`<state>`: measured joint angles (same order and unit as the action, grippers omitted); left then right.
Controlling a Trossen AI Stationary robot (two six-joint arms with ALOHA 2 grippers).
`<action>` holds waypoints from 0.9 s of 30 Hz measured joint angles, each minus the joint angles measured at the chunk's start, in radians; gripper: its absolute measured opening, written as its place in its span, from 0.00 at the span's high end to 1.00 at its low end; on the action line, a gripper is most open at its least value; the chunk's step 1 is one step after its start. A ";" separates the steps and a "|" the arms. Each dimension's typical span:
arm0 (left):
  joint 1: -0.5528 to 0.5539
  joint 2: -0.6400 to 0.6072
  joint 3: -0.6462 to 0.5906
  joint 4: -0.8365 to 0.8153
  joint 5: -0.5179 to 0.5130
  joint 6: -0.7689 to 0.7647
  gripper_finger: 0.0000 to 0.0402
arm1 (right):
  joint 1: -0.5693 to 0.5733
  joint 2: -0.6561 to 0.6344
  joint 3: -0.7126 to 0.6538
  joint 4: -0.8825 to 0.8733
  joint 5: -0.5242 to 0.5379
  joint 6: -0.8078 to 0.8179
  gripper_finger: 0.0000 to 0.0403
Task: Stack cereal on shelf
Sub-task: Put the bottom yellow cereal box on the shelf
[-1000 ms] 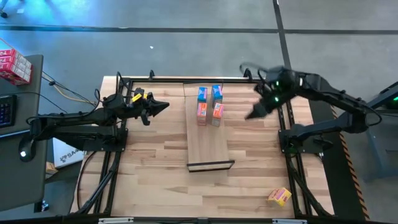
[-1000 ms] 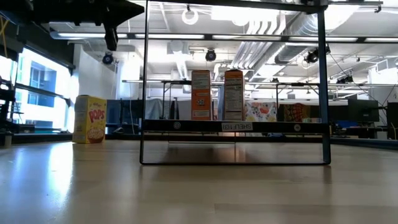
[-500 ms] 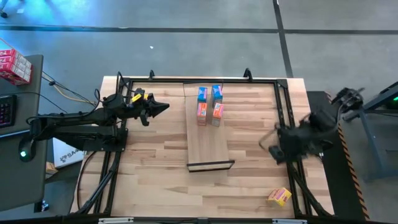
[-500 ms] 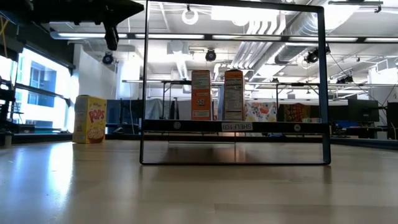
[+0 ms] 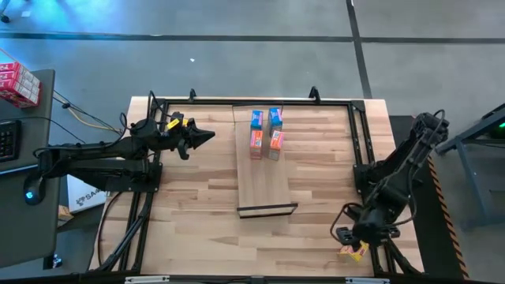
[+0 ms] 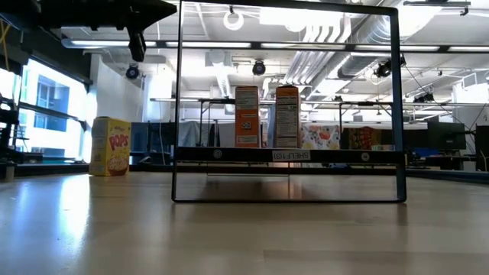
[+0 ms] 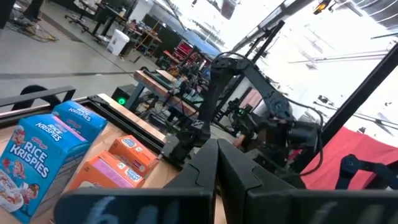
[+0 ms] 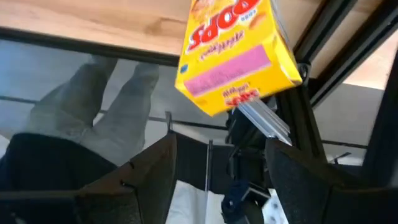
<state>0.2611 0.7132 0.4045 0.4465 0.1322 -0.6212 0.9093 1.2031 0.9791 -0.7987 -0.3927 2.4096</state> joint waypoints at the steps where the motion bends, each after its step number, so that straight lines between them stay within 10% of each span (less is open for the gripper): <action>1: 0.000 0.000 0.000 0.000 0.000 -0.003 1.00 | 0.000 0.010 0.001 -0.004 0.000 0.000 0.42; 15: 0.000 0.000 0.001 0.025 0.000 -0.007 1.00 | 0.016 0.095 0.006 0.036 0.017 -0.009 0.42; 27: 0.000 0.000 0.001 0.023 0.000 -0.007 1.00 | 0.011 0.093 0.007 0.293 -0.098 -0.516 0.42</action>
<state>0.2615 0.7132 0.4057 0.4700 0.1318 -0.6277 0.9207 1.2961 0.9863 -0.5056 -0.4908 1.8935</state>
